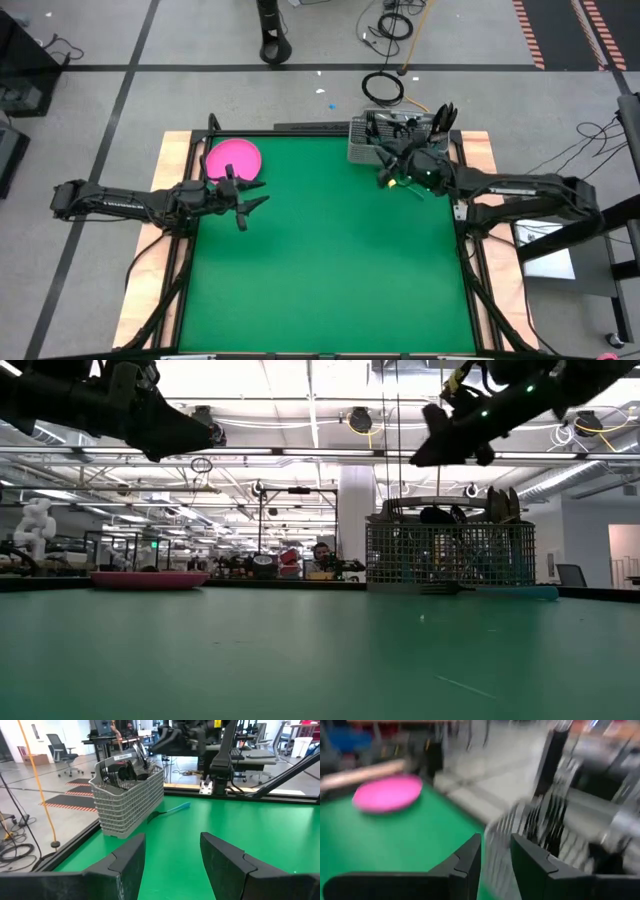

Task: Sort silverware
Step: Put the blue fork into the gray silverware basket

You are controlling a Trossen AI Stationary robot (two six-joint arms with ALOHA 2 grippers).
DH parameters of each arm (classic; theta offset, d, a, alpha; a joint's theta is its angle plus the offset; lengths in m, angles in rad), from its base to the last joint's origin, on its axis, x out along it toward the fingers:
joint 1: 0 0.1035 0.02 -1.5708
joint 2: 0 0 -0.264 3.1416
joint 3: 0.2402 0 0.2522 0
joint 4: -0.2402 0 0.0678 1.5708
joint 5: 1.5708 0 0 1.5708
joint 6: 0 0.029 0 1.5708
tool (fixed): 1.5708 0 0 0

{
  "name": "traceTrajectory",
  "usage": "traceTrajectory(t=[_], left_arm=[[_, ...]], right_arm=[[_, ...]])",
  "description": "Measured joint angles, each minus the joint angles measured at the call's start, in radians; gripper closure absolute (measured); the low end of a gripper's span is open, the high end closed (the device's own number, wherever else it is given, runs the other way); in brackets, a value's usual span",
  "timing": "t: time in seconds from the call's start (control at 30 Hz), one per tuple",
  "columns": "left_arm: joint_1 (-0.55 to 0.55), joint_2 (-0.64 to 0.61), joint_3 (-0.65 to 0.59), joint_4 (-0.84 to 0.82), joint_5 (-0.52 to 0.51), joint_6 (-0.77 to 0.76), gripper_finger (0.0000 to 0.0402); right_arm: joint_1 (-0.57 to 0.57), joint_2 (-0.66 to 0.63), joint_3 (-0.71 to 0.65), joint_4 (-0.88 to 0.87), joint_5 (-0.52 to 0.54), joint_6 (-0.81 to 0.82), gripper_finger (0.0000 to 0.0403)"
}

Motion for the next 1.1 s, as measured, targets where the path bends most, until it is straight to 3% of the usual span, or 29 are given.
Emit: traceTrajectory(t=[0.2, 0.37, 0.7, 1.1], left_arm=[[0.000, 0.000, 0.000, 0.001, 0.001, 0.000, 0.0210], [0.000, 0.000, 0.000, 0.006, 0.001, 0.000, 0.0210], [0.000, 0.000, 0.000, 0.006, 0.001, 0.000, 0.0210], [0.000, 0.000, 0.000, 0.003, 0.001, 0.000, 0.0210]], right_arm=[[-0.001, 0.003, 0.189, -0.673, -0.129, 0.252, 0.0309], [-0.001, 0.084, 0.246, -0.966, -0.183, 0.412, 0.0309], [-0.015, 0.289, 0.246, -1.036, -0.170, 0.445, 0.0309], [-0.113, 0.479, 0.246, -0.914, -0.170, 0.340, 0.0309]])
